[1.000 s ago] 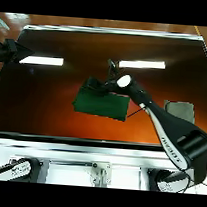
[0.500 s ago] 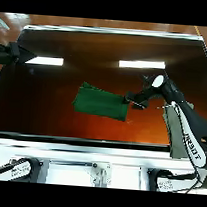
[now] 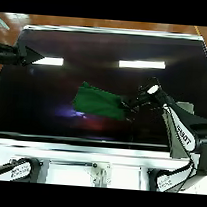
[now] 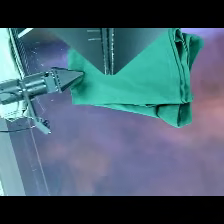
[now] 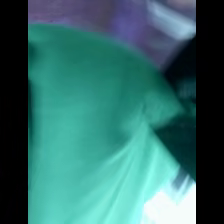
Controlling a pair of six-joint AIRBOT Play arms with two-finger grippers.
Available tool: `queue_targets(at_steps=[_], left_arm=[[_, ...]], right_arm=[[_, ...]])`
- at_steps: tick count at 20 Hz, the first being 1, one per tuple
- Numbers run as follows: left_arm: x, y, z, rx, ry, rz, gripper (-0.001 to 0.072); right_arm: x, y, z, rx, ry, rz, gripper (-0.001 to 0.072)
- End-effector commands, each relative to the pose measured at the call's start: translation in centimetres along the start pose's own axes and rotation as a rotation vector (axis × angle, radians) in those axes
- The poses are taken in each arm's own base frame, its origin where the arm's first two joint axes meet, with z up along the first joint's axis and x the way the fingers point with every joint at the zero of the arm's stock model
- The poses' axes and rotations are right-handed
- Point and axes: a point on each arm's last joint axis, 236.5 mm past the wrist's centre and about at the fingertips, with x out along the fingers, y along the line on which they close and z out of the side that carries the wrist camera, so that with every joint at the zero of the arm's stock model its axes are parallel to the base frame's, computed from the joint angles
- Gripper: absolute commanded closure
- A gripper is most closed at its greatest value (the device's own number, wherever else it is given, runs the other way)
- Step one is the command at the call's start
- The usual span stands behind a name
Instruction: Fold the shirts.
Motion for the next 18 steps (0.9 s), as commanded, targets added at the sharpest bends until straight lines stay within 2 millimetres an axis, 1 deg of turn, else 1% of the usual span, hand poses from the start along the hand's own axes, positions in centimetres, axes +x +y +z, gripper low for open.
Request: queue_targets(at_steps=[1,2,3,4,5,6,7,8,9,10,11,13,14,15,16,18], left_arm=[[0.2,-0.3,0.1,-0.012,-0.005,-0.003,0.0668],[0.2,-0.3,0.1,-0.012,-0.005,-0.003,0.0668],[0.2,-0.3,0.1,-0.012,-0.005,-0.003,0.0668],[0.2,-0.2,0.1,-0.013,-0.005,-0.003,0.0668],[0.2,-0.2,0.1,-0.013,-0.005,-0.003,0.0668],[0.3,-0.3,0.1,-0.011,-0.004,-0.003,0.0668],[0.3,-0.3,0.1,-0.010,-0.002,-0.005,0.0668],[0.3,-0.4,0.0,-0.010,-0.001,-0.006,0.0668],[0.4,-0.4,0.0,-0.009,-0.001,-0.006,0.0668],[0.4,-0.4,0.0,-0.009,0.000,-0.006,0.0668],[0.4,-0.4,0.0,-0.009,0.000,-0.006,0.0668],[0.4,-0.4,0.0,-0.009,0.000,-0.006,0.0668],[0.4,-0.4,0.0,-0.009,0.000,-0.007,0.0668],[0.4,-0.4,0.0,-0.009,0.000,-0.007,0.0668],[0.4,-0.4,0.0,-0.009,0.000,-0.007,0.0668],[0.4,-0.5,0.0,-0.009,0.002,-0.007,0.0668]], right_arm=[[-1.1,4.0,1.9,-0.099,-0.061,0.191,0.0649],[-2.8,5.1,2.3,-0.161,-0.073,0.236,0.0652],[-5.3,6.2,2.9,-0.213,-0.095,0.272,0.0652],[-8.1,6.7,3.7,-0.237,-0.134,0.290,0.0653],[-11.5,7.1,4.8,-0.254,-0.188,0.305,0.0653],[-14.9,7.0,5.7,-0.252,-0.249,0.311,0.0653],[-18.7,6.2,6.7,-0.229,-0.325,0.294,0.0653],[-22.0,4.8,7.4,-0.192,-0.395,0.261,0.0653],[-25.5,2.8,7.7,-0.139,-0.466,0.210,0.0653],[-28.3,0.5,7.5,-0.082,-0.523,0.157,0.0654],[-31.1,-2.2,7.1,-0.016,-0.576,0.092,0.0654],[-35.6,-7.3,5.5,0.110,-0.654,-0.027,0.0654],[-37.3,-9.6,4.4,0.162,-0.679,-0.080,0.0654],[-38.5,-11.7,3.3,0.209,-0.689,-0.130,0.0654],[-39.4,-13.6,2.3,0.261,-0.692,-0.167,0.0653],[-40.8,-16.7,0.9,0.336,-0.709,-0.225,0.0653]])
